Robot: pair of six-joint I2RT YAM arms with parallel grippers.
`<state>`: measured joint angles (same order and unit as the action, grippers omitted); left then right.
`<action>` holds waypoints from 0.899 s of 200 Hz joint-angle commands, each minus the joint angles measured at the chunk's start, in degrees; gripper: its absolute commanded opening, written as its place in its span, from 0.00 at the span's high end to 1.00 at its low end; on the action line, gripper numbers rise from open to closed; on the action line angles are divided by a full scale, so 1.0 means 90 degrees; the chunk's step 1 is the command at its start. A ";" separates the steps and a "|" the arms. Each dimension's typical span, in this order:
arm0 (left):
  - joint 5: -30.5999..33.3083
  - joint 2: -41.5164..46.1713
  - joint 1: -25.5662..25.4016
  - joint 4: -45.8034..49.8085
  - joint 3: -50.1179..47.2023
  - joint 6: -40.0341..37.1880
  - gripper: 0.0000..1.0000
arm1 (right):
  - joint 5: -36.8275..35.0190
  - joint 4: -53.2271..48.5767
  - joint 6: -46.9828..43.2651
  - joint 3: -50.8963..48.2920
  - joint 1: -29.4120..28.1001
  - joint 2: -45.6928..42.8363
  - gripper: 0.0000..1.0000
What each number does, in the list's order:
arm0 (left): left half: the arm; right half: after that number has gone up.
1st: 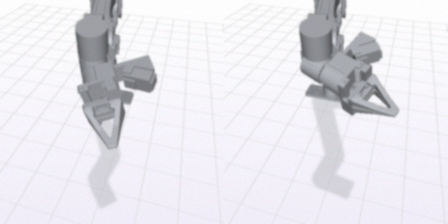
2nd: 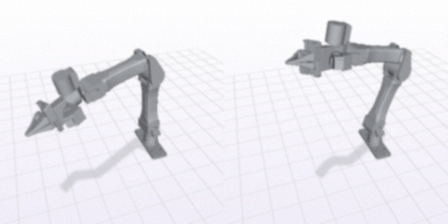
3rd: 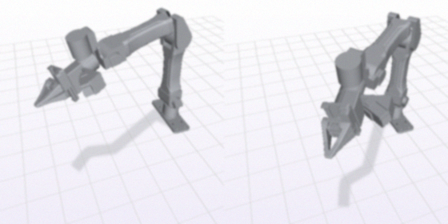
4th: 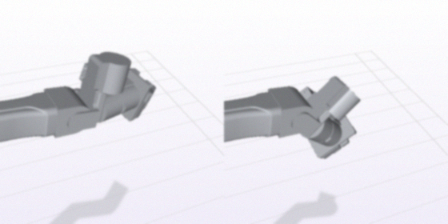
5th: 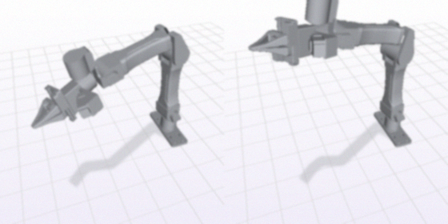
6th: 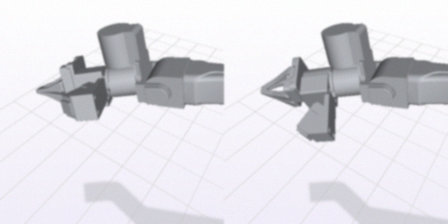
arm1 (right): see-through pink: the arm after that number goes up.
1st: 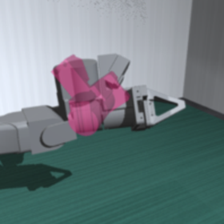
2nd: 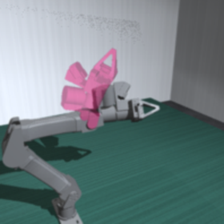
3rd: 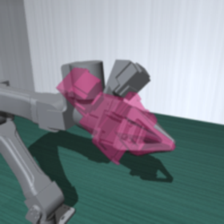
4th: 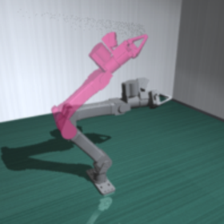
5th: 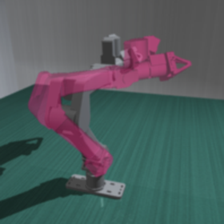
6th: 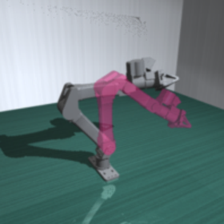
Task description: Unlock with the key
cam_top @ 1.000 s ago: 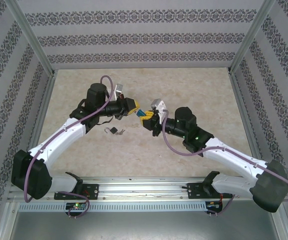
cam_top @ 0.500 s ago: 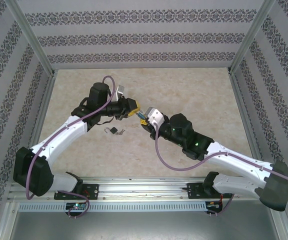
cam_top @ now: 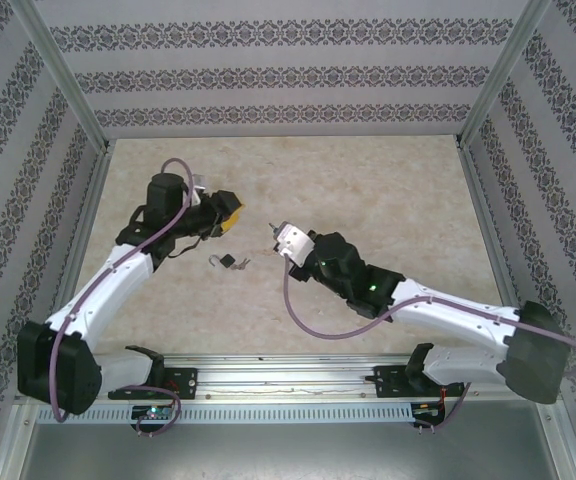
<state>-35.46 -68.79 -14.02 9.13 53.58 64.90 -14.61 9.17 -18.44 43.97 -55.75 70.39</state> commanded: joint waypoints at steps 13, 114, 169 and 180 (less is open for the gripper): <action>0.0560 0.0608 0.0190 0.0431 -0.0290 -0.0183 0.57 | -0.1070 0.0190 -0.0009 0.0641 -0.0046 0.0934 1.00; 0.0405 0.1062 0.0553 0.0268 -0.0890 0.0024 0.57 | -0.2607 -0.2837 0.1198 0.3151 0.0240 0.3970 1.00; 0.0391 0.1088 0.0571 0.0216 -0.0949 0.0093 0.57 | -0.2414 -0.3613 0.1651 0.3835 0.0267 0.4907 1.00; 0.0386 0.1085 0.0574 0.0220 -0.0962 0.0102 0.57 | -0.2374 -0.3717 0.1732 0.3919 0.0271 0.5051 1.00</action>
<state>-31.27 -60.10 -9.63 11.57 45.80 65.12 -35.31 -19.68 -6.44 76.07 -53.25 113.89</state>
